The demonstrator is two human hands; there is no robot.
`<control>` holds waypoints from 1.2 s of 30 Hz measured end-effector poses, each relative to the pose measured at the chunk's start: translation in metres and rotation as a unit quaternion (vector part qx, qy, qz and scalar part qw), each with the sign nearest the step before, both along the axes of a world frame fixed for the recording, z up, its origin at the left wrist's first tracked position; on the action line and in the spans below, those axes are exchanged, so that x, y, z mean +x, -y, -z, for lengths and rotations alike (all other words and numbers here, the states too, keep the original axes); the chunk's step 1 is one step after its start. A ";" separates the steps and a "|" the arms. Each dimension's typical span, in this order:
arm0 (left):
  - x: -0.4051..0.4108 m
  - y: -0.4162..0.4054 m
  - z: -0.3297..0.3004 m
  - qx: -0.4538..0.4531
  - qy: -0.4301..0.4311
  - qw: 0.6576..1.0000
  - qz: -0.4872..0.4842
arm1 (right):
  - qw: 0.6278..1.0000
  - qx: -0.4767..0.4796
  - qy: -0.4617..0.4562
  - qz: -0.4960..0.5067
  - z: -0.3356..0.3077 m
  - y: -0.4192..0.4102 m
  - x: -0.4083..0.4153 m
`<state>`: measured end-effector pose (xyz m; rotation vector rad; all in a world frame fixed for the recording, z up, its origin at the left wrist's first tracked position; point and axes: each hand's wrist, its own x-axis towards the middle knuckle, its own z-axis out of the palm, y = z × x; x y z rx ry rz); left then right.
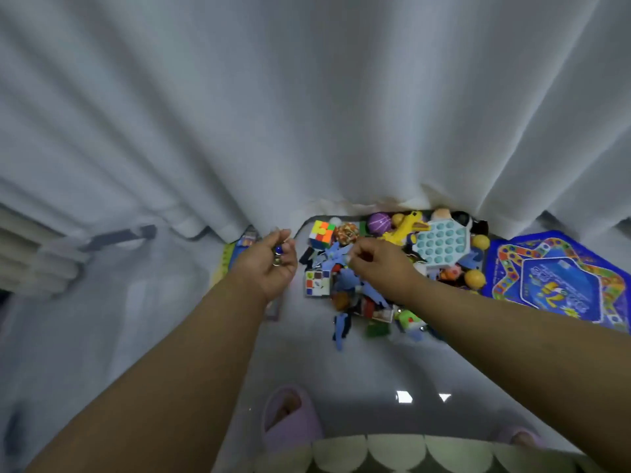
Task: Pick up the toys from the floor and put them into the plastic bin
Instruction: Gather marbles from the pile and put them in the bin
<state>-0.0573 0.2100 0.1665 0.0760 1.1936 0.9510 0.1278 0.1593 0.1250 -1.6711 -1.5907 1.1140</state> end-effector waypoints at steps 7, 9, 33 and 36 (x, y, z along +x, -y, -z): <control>-0.131 -0.001 -0.011 0.035 -0.078 0.988 -0.130 | 0.994 -0.061 -0.006 -0.093 -0.001 -0.003 -0.101; -0.163 0.000 -0.011 0.036 -0.146 0.980 -0.131 | 0.993 -0.048 -0.010 -0.109 -0.006 -0.005 -0.127; -0.203 0.046 0.017 -0.117 -0.232 0.918 0.301 | 0.959 -0.226 -0.112 -0.129 -0.003 0.005 -0.235; -0.200 0.049 0.031 -0.118 -0.198 0.949 0.217 | 0.957 -0.231 -0.157 -0.077 0.003 0.009 -0.232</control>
